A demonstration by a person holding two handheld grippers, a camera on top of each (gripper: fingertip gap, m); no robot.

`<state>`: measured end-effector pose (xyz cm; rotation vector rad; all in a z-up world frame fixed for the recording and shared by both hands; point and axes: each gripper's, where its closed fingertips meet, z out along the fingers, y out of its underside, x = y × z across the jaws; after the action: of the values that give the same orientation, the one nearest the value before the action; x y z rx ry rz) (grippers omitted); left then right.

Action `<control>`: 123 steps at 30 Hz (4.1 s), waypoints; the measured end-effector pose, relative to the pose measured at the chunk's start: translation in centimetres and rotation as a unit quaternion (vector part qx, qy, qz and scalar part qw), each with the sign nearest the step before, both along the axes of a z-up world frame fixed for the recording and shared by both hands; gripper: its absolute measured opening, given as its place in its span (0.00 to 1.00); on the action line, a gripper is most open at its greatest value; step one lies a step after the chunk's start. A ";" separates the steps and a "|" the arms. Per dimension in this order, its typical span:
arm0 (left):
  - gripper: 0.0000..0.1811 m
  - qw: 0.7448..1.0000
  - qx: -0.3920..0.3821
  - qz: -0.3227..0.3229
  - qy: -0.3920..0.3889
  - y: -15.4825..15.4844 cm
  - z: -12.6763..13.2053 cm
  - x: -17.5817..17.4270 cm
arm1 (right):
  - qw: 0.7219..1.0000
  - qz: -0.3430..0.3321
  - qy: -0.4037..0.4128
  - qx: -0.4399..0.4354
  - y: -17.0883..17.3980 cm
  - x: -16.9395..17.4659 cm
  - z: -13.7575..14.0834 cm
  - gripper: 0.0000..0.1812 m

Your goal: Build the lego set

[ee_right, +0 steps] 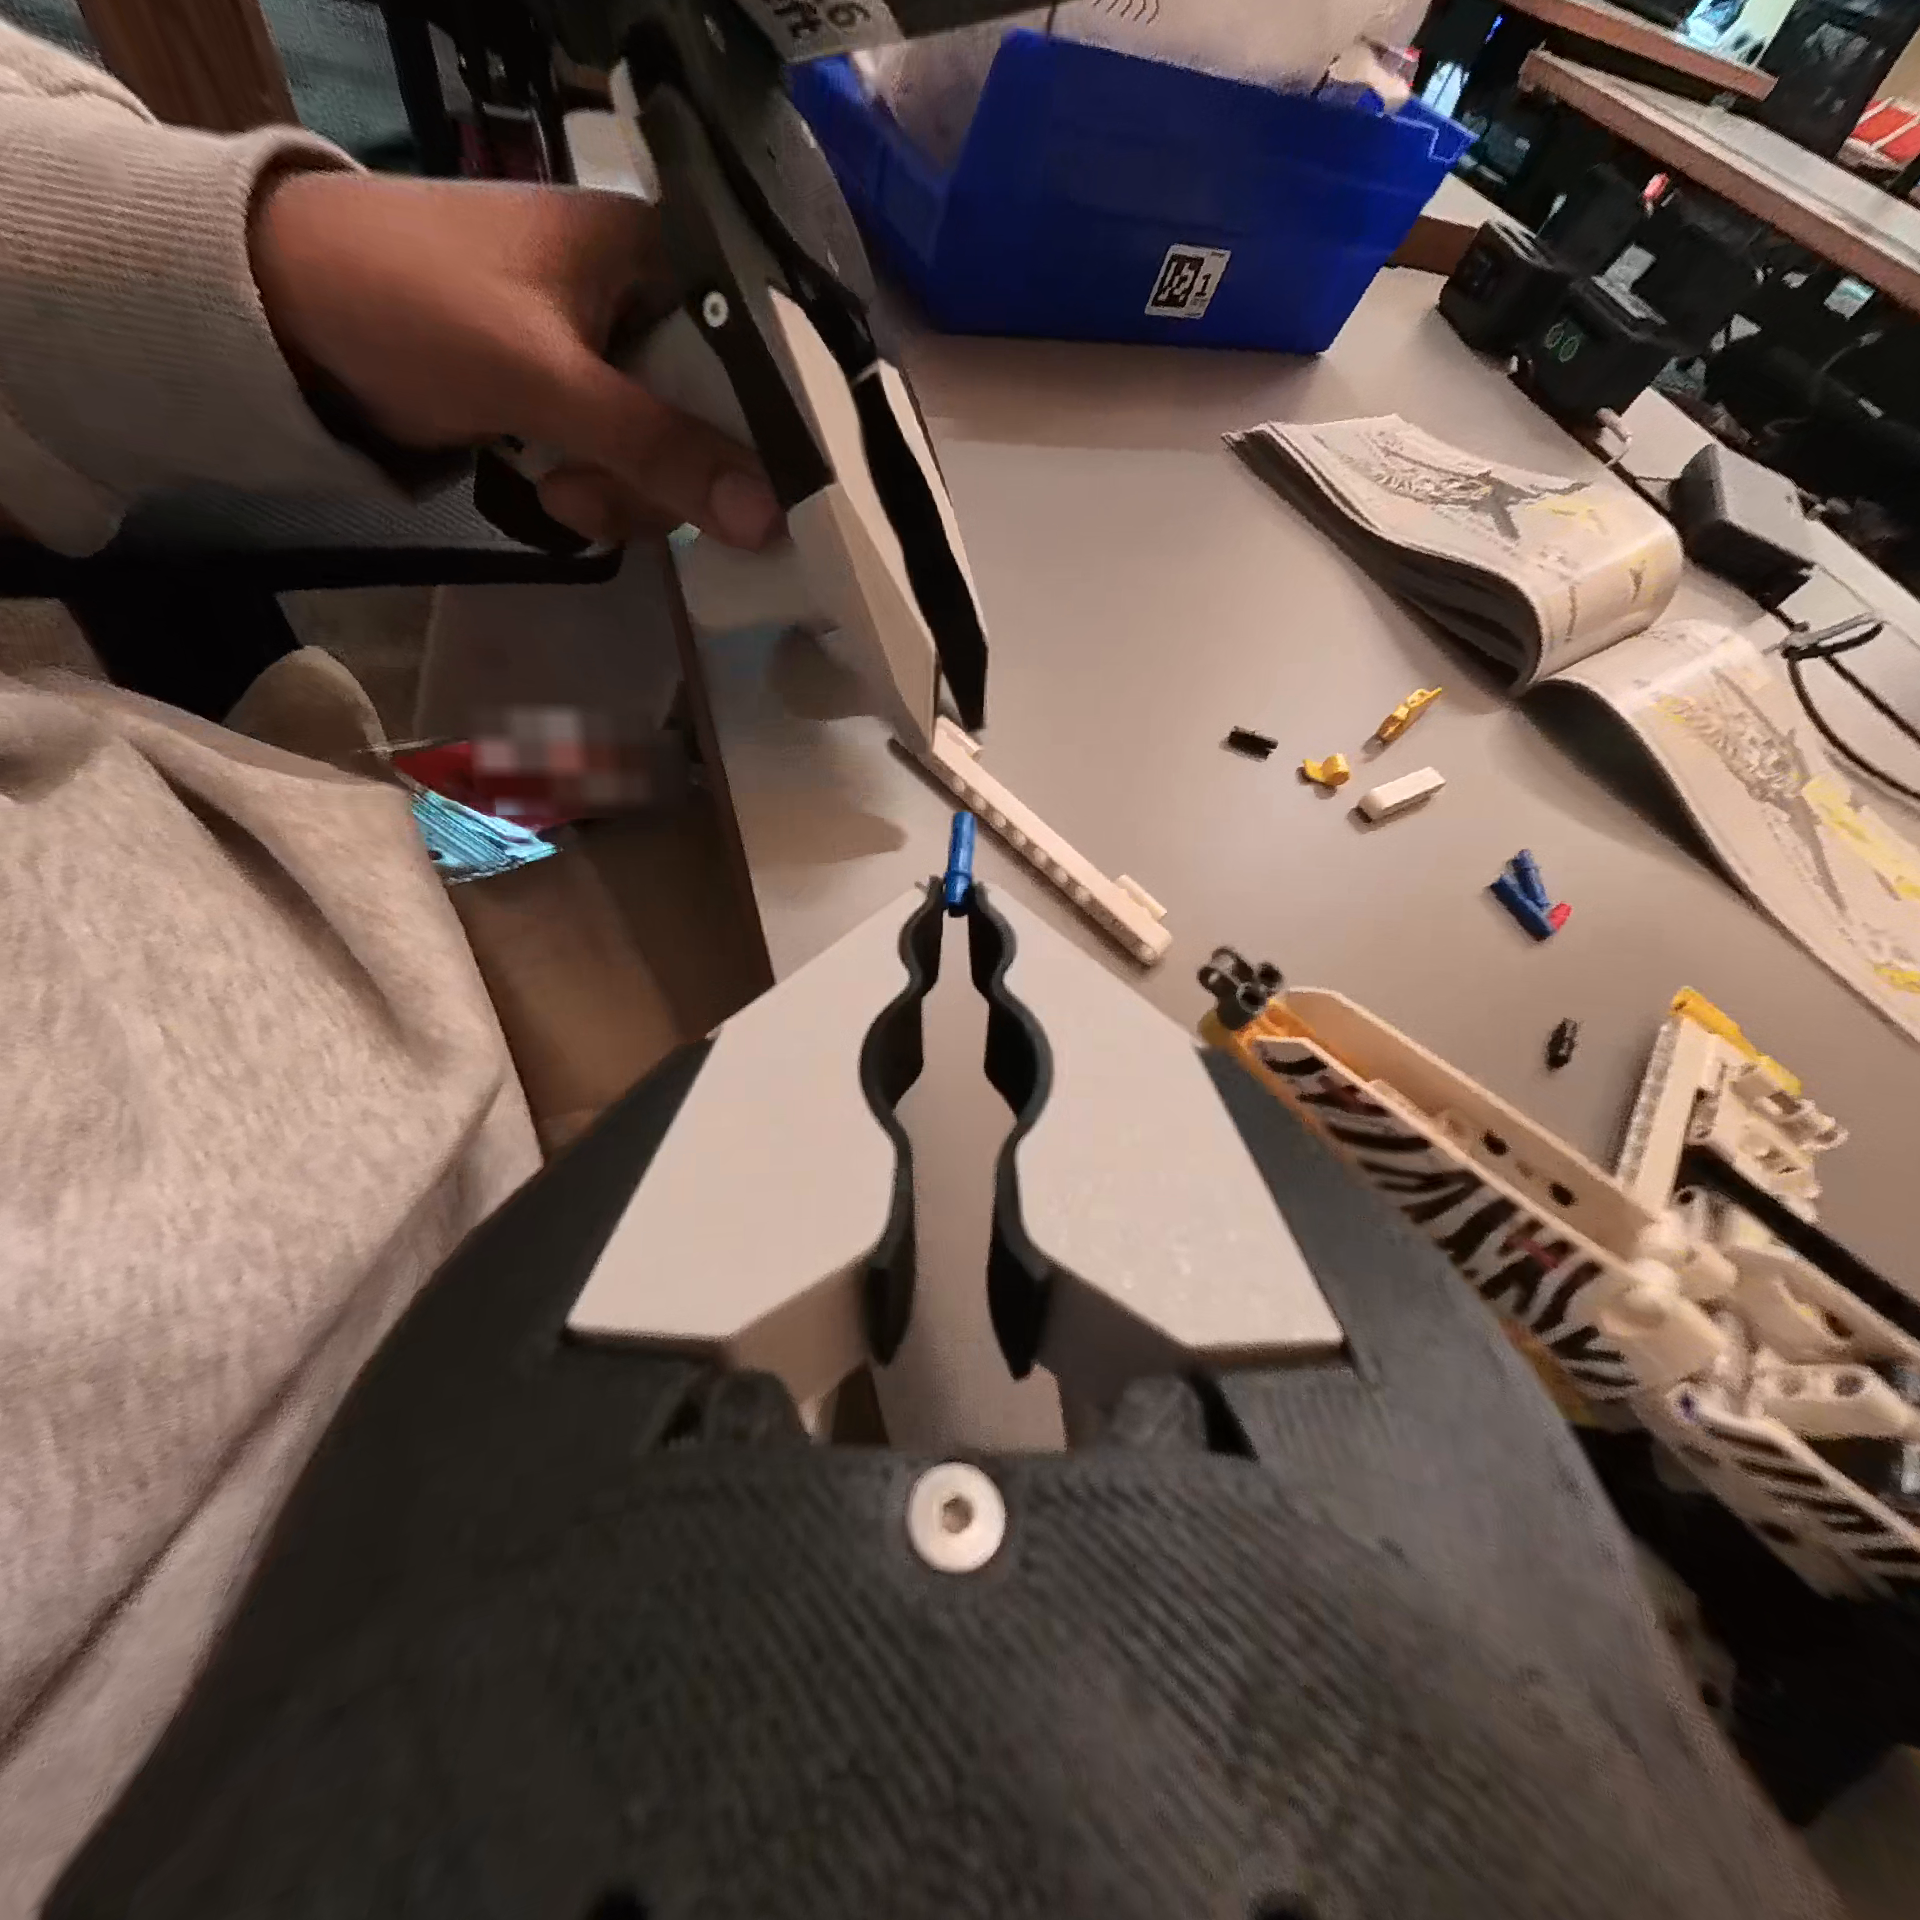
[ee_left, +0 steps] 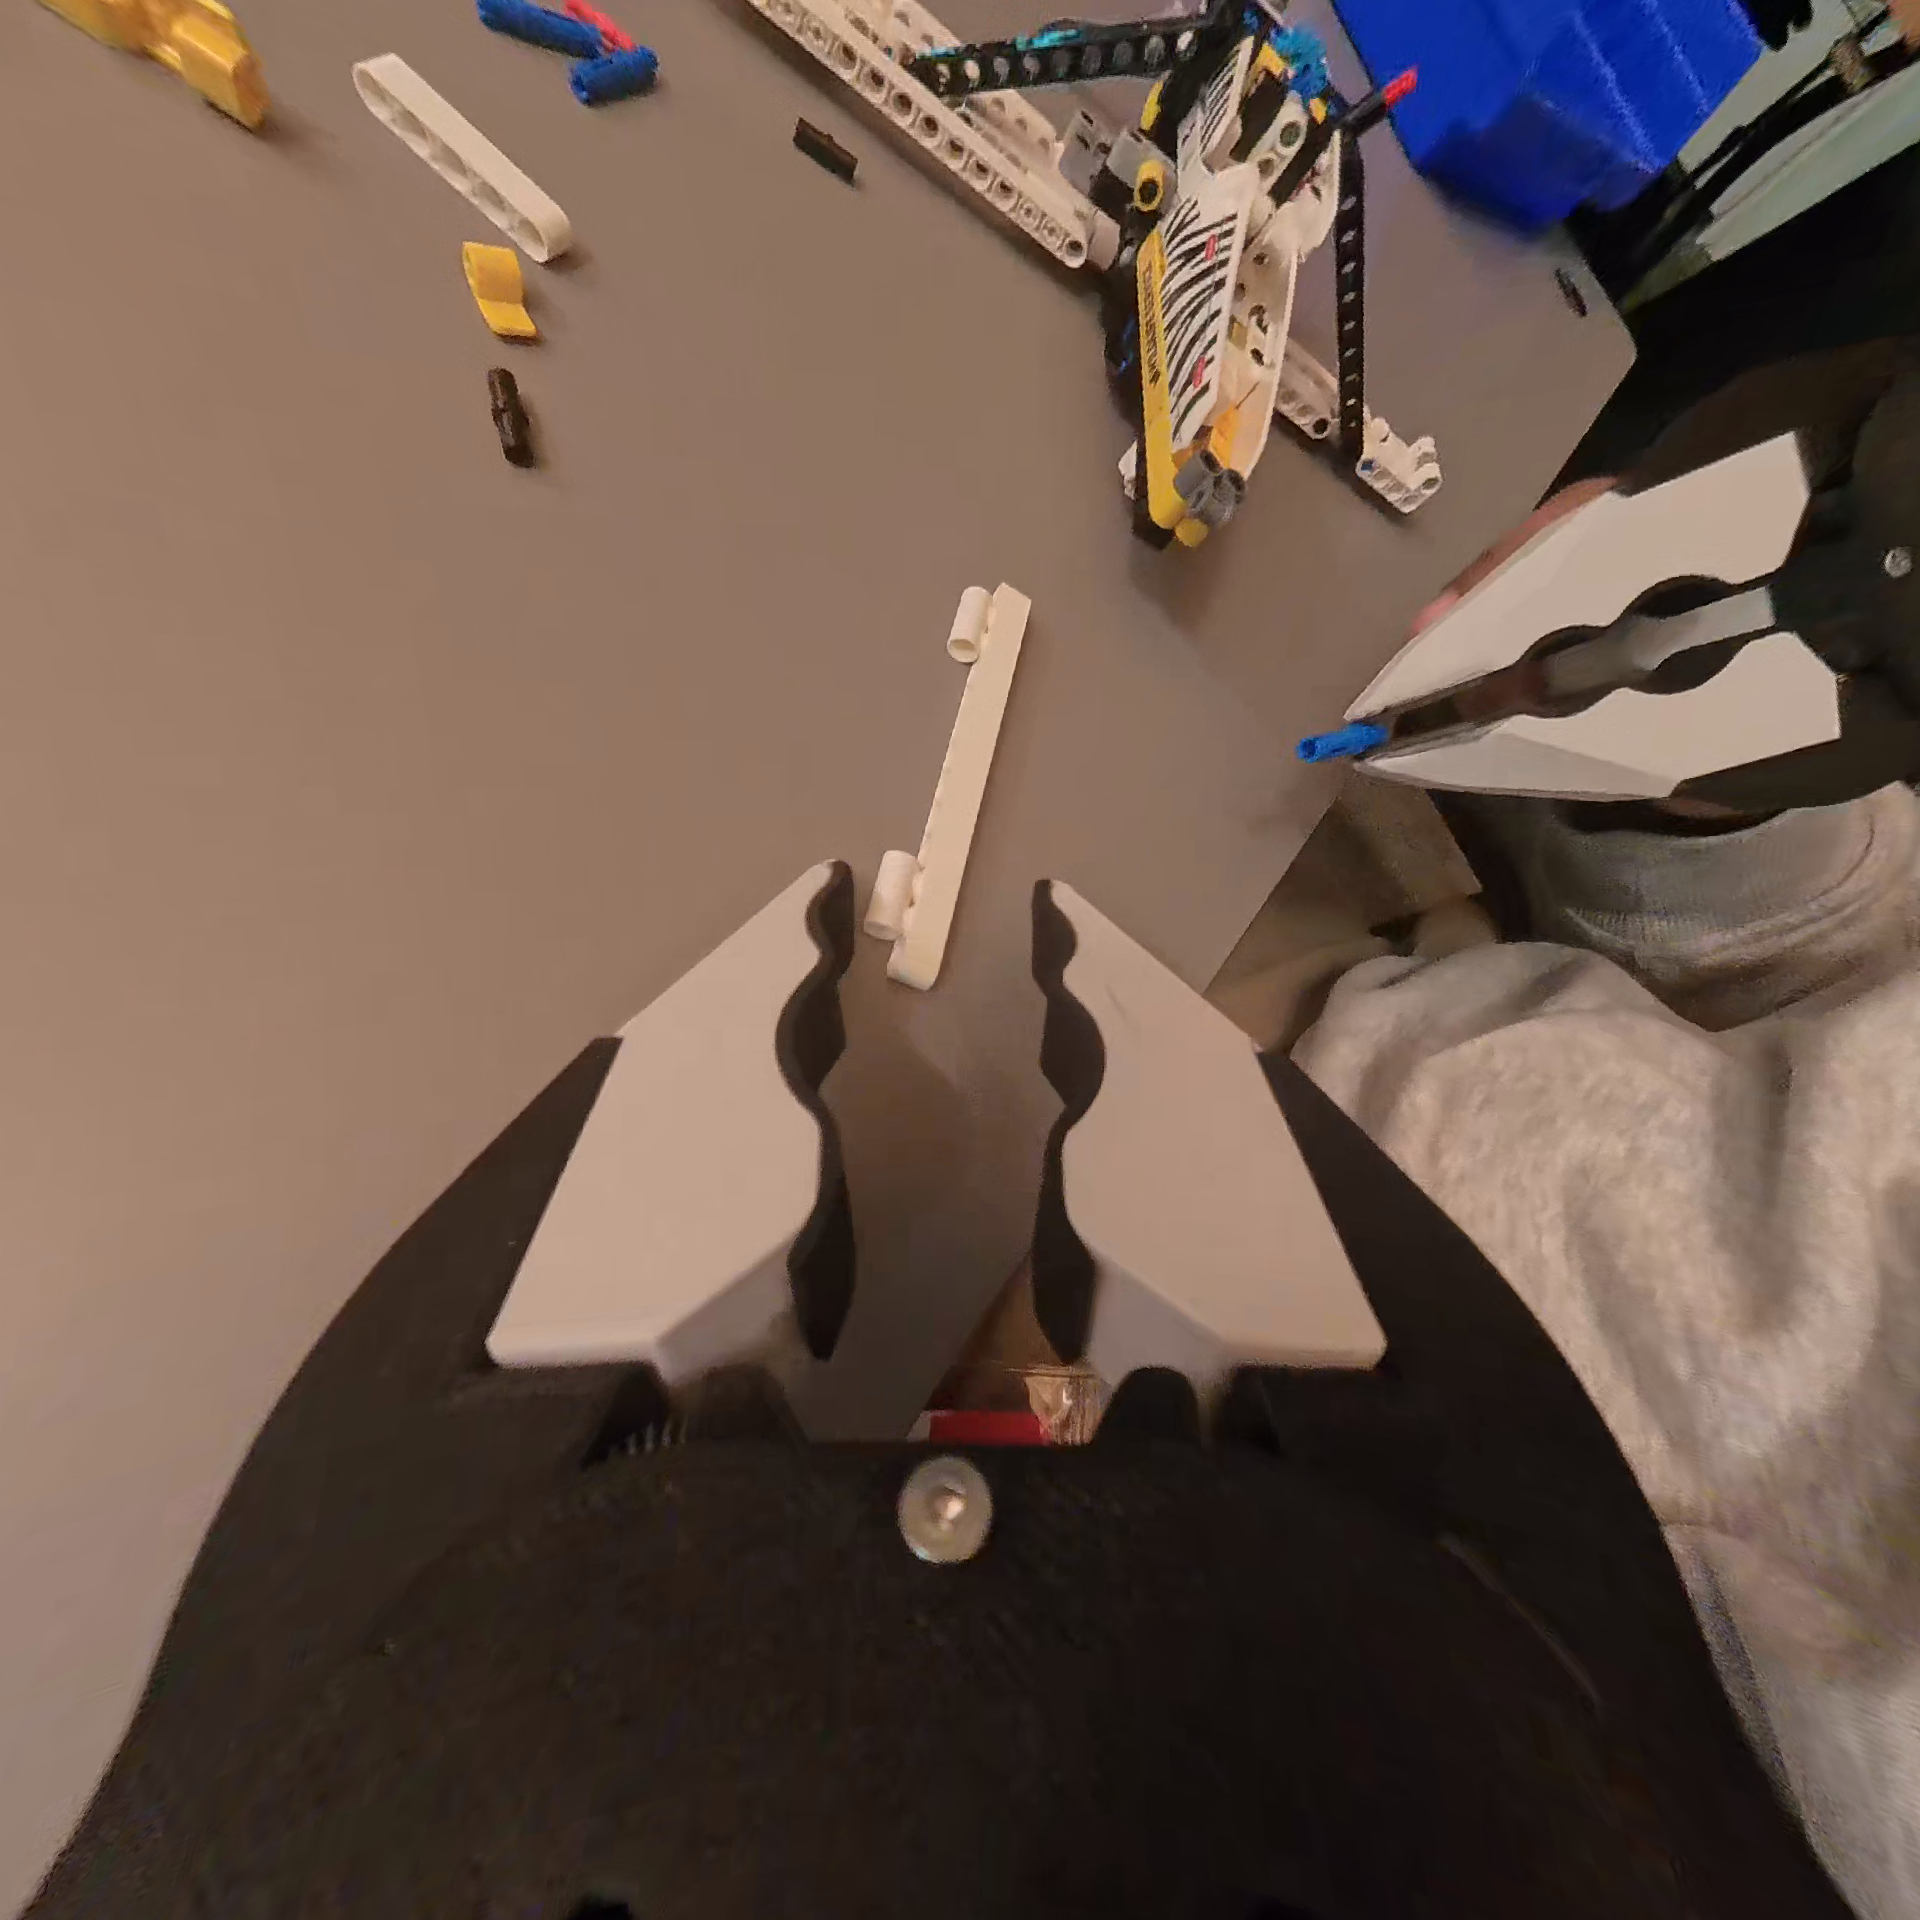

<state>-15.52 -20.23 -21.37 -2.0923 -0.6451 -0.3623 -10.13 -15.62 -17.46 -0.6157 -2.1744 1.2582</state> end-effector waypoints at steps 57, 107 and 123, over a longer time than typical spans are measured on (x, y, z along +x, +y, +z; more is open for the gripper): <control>0.08 0.955 -0.047 -0.255 0.142 -1.8 -1.0 2.9 | 0.889 0.204 -0.347 0.218 -3.9 -4.2 -3.7 0.00; 0.08 0.958 -0.043 -0.245 0.142 -1.6 -1.0 2.9 | 0.754 0.259 -0.582 0.159 -4.2 -2.6 -4.9 0.01; 0.08 0.958 -0.042 -0.246 0.141 -1.7 -1.0 3.0 | 0.762 0.276 -0.566 0.149 -4.3 -2.8 -4.9 0.01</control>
<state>-12.57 -21.88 -22.41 -2.3172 0.0373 -0.3032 -12.96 -19.91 -22.37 -0.7193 -3.7014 0.7460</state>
